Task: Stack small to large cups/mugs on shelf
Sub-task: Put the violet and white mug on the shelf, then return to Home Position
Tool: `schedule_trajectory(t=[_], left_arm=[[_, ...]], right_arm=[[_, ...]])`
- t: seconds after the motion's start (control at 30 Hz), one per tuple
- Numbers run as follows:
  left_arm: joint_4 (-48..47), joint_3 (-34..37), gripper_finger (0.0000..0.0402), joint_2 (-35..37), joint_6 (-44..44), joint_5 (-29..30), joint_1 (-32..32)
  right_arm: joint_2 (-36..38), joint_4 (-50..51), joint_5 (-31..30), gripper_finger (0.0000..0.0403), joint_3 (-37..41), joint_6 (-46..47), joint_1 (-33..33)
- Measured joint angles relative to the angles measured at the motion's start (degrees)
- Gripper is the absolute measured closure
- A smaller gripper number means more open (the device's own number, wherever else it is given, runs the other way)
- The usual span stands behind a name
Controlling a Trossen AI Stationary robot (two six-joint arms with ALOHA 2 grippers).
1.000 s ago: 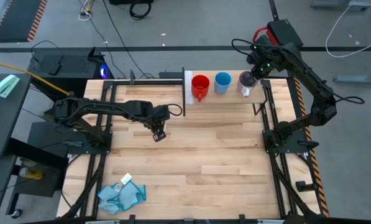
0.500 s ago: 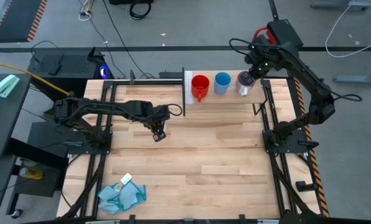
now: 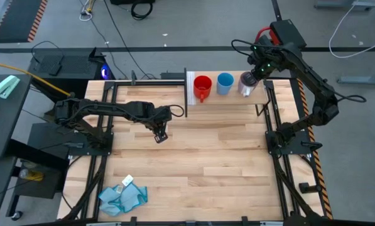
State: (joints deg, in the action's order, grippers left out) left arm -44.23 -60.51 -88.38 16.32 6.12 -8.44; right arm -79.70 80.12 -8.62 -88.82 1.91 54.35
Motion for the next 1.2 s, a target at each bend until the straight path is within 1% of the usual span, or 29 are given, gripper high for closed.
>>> schedule_trajectory(t=[0.13,0.33,0.5,0.63,0.7,0.77,0.83,0.9,1.07,1.13,1.2], left_arm=[[0.0,0.0,0.0376,0.0,0.0,0.0,0.0],[0.0,0.0,0.0368,0.0,0.0,0.0,0.0],[0.0,0.0,0.0369,0.0,0.0,0.0,0.0],[0.1,0.0,0.0374,0.0,0.0,0.0,0.0],[0.2,0.0,0.0377,0.0,0.0,0.0,0.0],[0.2,0.0,0.0378,0.0,0.0,0.0,0.0],[0.3,0.0,0.0377,0.0,0.5,0.0,0.0],[0.3,0.0,0.0375,0.0,1.8,0.0,0.0],[0.4,0.0,0.037,0.0,5.9,0.0,0.0],[0.7,0.0,0.0371,0.0,6.9,0.0,0.0],[0.7,0.0,0.0373,0.0,7.1,0.0,0.0]], right_arm=[[0.5,0.1,-0.7,0.0339,-0.7,0.0,0.0],[1.6,0.4,-0.8,0.0339,-5.2,0.8,-0.3],[1.8,4.1,-0.8,0.0338,-11.3,3.3,-0.6],[2.4,8.7,-0.2,0.0338,-17.5,5.9,-3.2],[3.5,9.9,1.1,0.0338,-20.2,6.5,-5.6],[5.7,9.8,3.9,0.0338,-21.5,8.1,-8.8],[8.6,9.8,6.5,0.0338,-22.1,8.8,-12.5],[12.2,9.8,7.5,0.0338,-21.8,9.9,-17.0],[23.2,7.2,7.7,0.0338,-17.7,15.3,-28.6],[28.0,4.4,7.7,0.0338,-14.6,18.0,-31.8],[32.6,3.0,7.6,0.0338,-11.5,20.4,-33.5]])
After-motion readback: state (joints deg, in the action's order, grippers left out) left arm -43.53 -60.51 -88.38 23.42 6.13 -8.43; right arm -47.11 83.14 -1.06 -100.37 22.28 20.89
